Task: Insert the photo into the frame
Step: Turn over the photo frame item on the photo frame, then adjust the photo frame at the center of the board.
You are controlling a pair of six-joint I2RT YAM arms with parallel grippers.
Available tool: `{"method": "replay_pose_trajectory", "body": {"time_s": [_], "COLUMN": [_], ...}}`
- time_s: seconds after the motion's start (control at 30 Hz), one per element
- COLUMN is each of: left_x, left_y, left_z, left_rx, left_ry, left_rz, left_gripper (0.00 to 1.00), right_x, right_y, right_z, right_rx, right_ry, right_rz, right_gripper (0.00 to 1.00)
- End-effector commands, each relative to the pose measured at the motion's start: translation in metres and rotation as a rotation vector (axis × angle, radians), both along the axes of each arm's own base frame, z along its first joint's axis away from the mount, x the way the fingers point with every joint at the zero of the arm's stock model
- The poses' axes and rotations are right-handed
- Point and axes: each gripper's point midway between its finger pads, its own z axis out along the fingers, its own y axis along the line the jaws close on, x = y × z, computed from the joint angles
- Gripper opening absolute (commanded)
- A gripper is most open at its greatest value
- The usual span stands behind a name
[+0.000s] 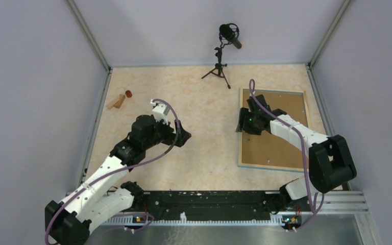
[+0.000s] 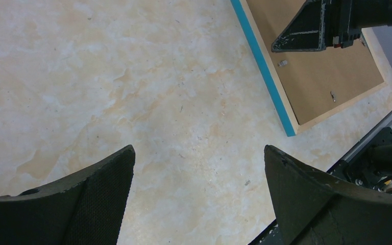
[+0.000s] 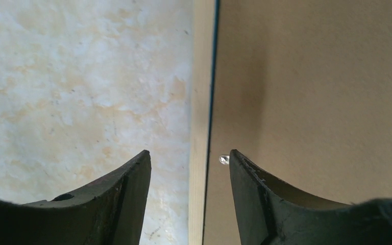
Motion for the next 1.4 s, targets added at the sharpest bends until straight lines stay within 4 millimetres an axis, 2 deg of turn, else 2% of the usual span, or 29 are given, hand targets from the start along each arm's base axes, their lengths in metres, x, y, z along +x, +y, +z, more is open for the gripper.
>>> {"method": "replay_pose_trajectory", "body": {"time_s": [0.0, 0.27, 0.37, 0.47, 0.7, 0.93, 1.0, 1.1, 1.2, 1.27, 1.37], "left_x": [0.006, 0.010, 0.012, 0.013, 0.016, 0.023, 0.024, 0.026, 0.029, 0.031, 0.036], "left_y": [-0.001, 0.000, 0.000, 0.001, 0.005, 0.015, 0.018, 0.022, 0.029, 0.035, 0.049], "left_z": [0.000, -0.010, -0.014, -0.019, -0.032, -0.040, -0.042, -0.043, -0.041, -0.036, -0.027], "left_rx": [0.001, 0.007, 0.013, 0.025, 0.059, 0.101, 0.112, 0.125, 0.140, 0.145, 0.156], "left_ry": [-0.016, 0.023, 0.034, 0.049, 0.085, 0.098, 0.099, 0.094, 0.080, 0.058, 0.017], "left_rz": [0.005, 0.010, 0.014, 0.022, 0.044, 0.099, 0.116, 0.138, 0.175, 0.206, 0.287], "left_gripper": [0.98, 0.98, 0.98, 0.98, 0.98, 0.98, 0.98, 0.98, 0.98, 0.98, 0.98], "right_x": [0.033, 0.058, 0.062, 0.058, 0.027, -0.009, -0.020, -0.035, -0.050, -0.059, -0.077], "right_y": [0.023, 0.008, 0.010, 0.014, 0.034, 0.048, 0.054, 0.063, 0.079, 0.092, 0.122], "right_z": [0.009, -0.013, -0.025, -0.039, -0.049, -0.047, -0.048, -0.055, -0.061, -0.061, -0.056], "right_rx": [0.068, -0.077, -0.098, -0.117, -0.215, -0.164, -0.139, -0.125, -0.084, -0.079, -0.051], "right_ry": [-0.115, -0.150, -0.128, -0.097, -0.082, -0.077, -0.075, -0.067, -0.061, -0.080, -0.138], "right_rz": [0.053, 0.059, 0.078, 0.091, 0.156, 0.174, 0.209, 0.308, 0.455, 0.571, 0.796], "right_gripper": [0.57, 0.55, 0.43, 0.29, 0.19, 0.12, 0.06, 0.01, 0.00, 0.00, 0.00]}}
